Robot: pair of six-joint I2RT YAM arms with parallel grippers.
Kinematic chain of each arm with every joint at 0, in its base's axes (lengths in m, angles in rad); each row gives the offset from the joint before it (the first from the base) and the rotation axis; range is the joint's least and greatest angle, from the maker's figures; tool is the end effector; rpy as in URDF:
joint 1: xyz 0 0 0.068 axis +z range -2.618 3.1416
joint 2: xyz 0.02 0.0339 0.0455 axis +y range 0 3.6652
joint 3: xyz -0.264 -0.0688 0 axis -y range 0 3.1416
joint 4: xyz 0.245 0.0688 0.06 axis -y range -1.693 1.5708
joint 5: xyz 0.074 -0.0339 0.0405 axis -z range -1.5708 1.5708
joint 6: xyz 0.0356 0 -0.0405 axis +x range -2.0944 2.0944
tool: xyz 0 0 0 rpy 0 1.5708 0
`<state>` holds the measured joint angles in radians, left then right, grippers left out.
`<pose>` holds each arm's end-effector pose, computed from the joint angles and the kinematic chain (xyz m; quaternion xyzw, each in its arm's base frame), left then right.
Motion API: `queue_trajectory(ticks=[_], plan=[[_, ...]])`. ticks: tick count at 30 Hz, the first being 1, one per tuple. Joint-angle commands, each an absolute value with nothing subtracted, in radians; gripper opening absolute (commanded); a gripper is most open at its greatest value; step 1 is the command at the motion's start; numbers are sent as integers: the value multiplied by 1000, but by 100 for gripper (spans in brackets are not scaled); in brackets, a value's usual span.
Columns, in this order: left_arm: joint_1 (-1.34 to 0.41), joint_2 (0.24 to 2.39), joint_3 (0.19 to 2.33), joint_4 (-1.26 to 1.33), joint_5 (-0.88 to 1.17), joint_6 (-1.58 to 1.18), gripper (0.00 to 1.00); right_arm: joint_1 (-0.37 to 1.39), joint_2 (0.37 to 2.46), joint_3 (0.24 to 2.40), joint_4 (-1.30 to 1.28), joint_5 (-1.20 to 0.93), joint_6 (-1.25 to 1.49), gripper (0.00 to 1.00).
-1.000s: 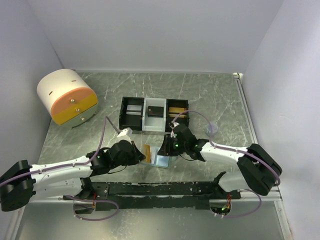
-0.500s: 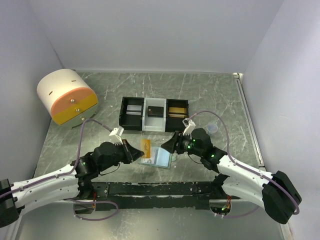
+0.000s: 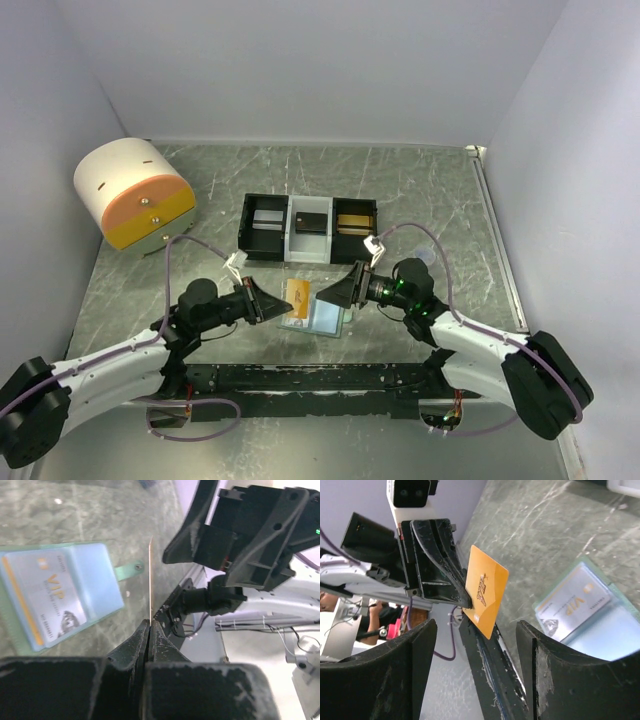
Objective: Take the credit cards out of the card holder
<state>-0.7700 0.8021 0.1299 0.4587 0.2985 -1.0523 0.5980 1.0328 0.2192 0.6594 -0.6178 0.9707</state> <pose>0.1155 -0.1266 0.1748 -0.0159 0.7752 -0.5615 0.2890 0.1524 0.1287 0.1875 -0.0603 0.7476 0.6012 0.2756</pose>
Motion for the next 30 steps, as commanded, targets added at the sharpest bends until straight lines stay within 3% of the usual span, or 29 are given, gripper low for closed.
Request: queue_trajectory(ticks=[1,6,25,30], plan=[[-767,816,155,657,416,-1069,7,618,1061,237,780,-692,1001,65],[-767,785,144,658,402,-1081,7,636,1096,248,793,-683,1011,61],[-767,778,127,741,450,-1118,7,693,1248,258,1141,-732,1169,30],[-768,786,127,761,457,-1121,7,717,1229,295,1028,-722,1104,25]])
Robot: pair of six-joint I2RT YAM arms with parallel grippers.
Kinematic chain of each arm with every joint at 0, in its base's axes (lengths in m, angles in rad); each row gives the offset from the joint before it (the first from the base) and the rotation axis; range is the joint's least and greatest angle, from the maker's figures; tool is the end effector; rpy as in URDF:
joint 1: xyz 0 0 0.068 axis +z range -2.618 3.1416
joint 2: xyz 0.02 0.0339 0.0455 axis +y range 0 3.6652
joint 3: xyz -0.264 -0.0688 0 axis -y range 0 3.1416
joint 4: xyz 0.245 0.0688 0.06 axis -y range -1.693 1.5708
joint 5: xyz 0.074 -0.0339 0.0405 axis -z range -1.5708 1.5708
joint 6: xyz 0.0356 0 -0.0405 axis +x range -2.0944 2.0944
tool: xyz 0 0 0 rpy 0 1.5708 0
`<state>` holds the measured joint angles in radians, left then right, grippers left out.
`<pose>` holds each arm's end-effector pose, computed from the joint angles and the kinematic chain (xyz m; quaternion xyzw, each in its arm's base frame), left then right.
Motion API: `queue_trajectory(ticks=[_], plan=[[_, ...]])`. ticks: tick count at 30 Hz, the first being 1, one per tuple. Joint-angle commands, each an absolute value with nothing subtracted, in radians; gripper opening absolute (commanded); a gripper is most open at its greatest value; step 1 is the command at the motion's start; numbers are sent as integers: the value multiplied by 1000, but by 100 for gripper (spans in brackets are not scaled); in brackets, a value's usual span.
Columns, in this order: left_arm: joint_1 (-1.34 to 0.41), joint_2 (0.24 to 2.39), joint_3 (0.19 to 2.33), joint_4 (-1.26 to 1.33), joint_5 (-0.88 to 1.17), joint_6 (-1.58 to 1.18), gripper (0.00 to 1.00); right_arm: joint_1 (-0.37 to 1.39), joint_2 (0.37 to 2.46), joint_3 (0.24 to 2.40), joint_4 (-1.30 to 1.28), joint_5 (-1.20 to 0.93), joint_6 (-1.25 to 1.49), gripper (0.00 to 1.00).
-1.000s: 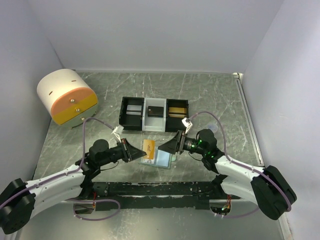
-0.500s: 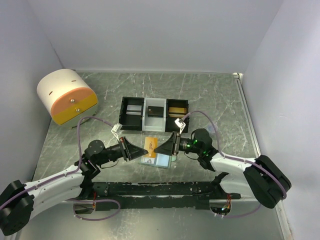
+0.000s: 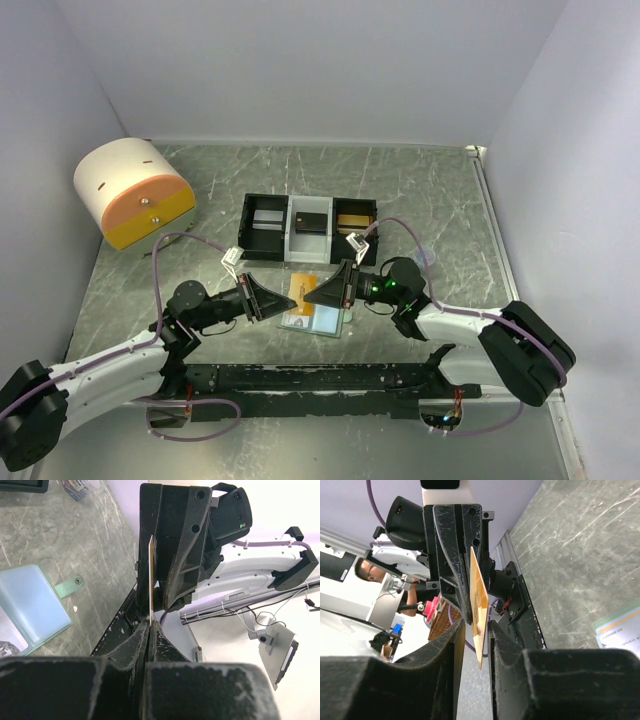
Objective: Take the credit cards out of the card holder
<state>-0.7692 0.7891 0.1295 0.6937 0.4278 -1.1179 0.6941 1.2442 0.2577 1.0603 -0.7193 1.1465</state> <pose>0.1124 -0.1294 0.2018 0.0325 0.6953 -0.6555 0.2930 0.1549 0.1594 0.1997 -0.1084 0.6786 0.6908 0.2247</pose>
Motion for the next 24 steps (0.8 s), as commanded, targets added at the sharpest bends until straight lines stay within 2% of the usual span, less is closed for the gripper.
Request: queue_trajectory(ticks=[1,11,12,18,22,24], plan=[[-768,789,132,756,457,-1119,7,723,1222,303,998,-714,1087,23],[-768,795,127,774,457,-1127,7,724,1218,296,1025,-713,1102,6],[-768,793,127,773,457,-1127,7,725,1218,297,1025,-712,1102,6],[-768,783,127,759,457,-1123,7,725,1198,298,1010,-691,1103,19],[-768,786,126,762,461,-1124,7,725,1196,305,996,-682,1104,20],[-768,788,126,765,463,-1126,7,725,1200,301,1013,-673,1116,17]])
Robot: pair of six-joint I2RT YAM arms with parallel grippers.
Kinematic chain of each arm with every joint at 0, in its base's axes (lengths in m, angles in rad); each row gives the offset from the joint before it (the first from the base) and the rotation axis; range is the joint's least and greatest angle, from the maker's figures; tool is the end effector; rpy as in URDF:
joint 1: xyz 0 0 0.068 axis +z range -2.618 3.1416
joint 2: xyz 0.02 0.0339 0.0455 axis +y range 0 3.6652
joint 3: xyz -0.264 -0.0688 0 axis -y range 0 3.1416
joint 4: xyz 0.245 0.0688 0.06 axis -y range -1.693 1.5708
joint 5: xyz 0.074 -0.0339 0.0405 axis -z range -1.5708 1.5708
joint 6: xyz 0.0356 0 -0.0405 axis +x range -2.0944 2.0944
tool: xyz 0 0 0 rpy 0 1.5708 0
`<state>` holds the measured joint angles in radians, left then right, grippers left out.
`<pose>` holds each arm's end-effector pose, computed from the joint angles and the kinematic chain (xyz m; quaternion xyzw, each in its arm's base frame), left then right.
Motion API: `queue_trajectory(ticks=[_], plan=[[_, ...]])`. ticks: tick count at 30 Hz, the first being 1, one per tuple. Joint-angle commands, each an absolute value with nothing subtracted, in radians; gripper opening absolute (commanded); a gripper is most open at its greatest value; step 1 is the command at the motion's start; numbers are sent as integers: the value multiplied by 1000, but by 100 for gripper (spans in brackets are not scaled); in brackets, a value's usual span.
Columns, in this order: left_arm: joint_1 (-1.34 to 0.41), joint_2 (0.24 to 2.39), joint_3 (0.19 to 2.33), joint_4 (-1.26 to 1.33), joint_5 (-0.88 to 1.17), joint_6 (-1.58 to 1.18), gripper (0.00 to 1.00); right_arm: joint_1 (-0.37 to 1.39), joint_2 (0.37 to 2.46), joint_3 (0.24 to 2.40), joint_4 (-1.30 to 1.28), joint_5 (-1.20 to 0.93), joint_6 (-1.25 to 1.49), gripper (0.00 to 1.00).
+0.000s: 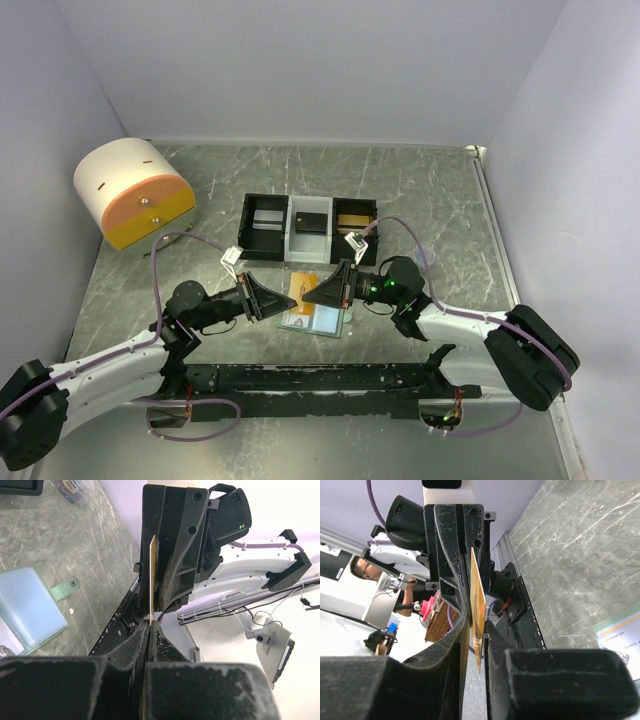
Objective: Take the credit cards out of the card holder
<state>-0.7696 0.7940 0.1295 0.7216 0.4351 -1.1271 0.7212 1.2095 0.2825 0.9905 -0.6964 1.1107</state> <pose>0.1123 -0.1297 0.2040 0.0352 0.6877 -0.6631 0.2935 0.1523 0.1643 0.2069 -0.1196 0.6792 0.6859 0.2323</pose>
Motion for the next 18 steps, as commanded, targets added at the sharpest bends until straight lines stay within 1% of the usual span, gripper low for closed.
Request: queue_trajectory(ticks=[1,3,5,7,8,9,10,12,15,16,18], plan=[[-767,788,127,766,465,-1127,7,725,1203,301,1019,-675,1119,14],[-769,787,124,768,463,-1129,7,725,1211,306,1024,-683,1126,9],[-769,785,123,769,461,-1128,7,726,1213,303,1035,-683,1131,0],[-768,781,127,758,458,-1121,8,726,1203,302,1020,-676,1126,0],[-769,778,129,733,454,-1116,13,727,1195,305,998,-674,1116,0],[-769,771,137,704,447,-1109,22,726,1185,312,970,-669,1099,0],[-768,763,148,655,440,-1094,37,726,1171,320,931,-661,1079,0],[-768,735,179,538,408,-1059,53,725,1135,335,835,-630,1030,0],[-768,682,251,300,338,-975,81,724,1078,364,650,-571,945,0],[-769,668,281,213,309,-948,89,726,1063,374,605,-548,912,0],[-768,645,339,62,251,-900,99,726,1039,389,527,-517,868,0]])
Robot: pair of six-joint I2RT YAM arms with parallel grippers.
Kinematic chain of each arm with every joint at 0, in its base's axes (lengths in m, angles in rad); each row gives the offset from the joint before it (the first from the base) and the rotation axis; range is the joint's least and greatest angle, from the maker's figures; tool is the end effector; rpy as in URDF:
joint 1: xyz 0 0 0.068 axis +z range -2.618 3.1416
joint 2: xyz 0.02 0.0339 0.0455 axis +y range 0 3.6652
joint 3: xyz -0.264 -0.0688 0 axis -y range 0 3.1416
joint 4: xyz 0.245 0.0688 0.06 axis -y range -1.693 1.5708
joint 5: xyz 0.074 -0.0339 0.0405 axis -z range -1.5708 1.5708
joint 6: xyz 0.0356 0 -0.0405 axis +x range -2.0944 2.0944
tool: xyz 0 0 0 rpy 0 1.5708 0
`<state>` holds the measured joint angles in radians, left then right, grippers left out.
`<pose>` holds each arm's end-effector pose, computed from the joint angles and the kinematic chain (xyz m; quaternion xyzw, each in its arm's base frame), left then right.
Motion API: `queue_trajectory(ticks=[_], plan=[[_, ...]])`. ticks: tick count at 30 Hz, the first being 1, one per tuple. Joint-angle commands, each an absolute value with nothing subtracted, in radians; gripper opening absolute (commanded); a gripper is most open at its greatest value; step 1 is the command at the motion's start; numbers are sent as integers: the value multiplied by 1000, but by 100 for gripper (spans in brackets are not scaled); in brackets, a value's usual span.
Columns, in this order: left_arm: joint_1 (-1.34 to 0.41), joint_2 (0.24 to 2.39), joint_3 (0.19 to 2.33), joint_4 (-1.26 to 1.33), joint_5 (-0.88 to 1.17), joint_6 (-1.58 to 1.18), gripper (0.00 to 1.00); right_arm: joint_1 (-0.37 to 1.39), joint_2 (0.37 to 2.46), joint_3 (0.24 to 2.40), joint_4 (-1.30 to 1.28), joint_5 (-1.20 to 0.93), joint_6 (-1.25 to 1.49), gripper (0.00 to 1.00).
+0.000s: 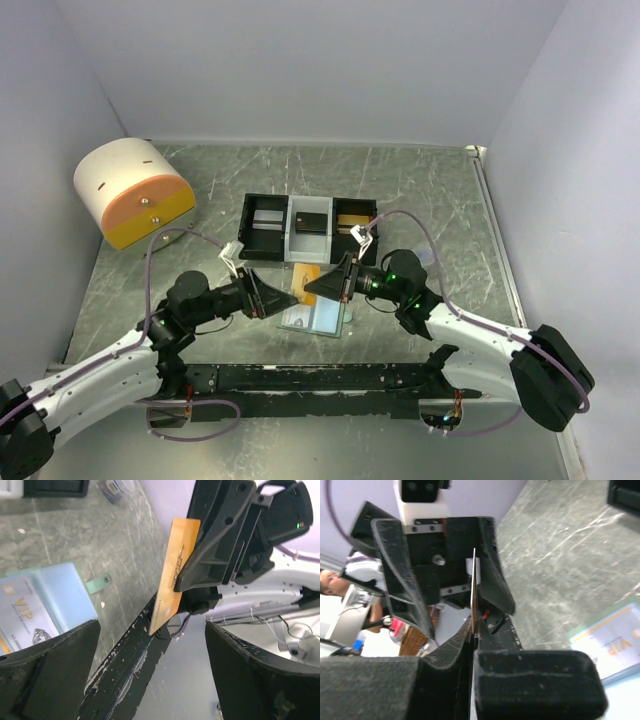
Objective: Take the credit cards out of the card holder
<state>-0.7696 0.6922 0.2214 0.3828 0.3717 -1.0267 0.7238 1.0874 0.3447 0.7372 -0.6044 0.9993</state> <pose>0.1124 -0.1269 0.2149 0.0308 0.7348 -0.6040 0.3069 0.1527 0.1619 0.2252 -0.1149 0.6993 0.6483 0.2783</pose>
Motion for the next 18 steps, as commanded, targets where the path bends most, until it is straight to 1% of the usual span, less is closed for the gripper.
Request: queue_trajectory(ticks=[1,7,12,18], plan=[[-768,638,367,-7,219,-877,100,727,1029,395,491,-500,847,0],[-768,653,566,-400,-14,-759,100,726,963,448,281,-396,718,0],[-769,727,731,-562,-174,-640,100,727,916,507,147,-299,586,0],[-765,902,908,-719,-399,-518,100,736,918,626,-6,-164,381,0]])
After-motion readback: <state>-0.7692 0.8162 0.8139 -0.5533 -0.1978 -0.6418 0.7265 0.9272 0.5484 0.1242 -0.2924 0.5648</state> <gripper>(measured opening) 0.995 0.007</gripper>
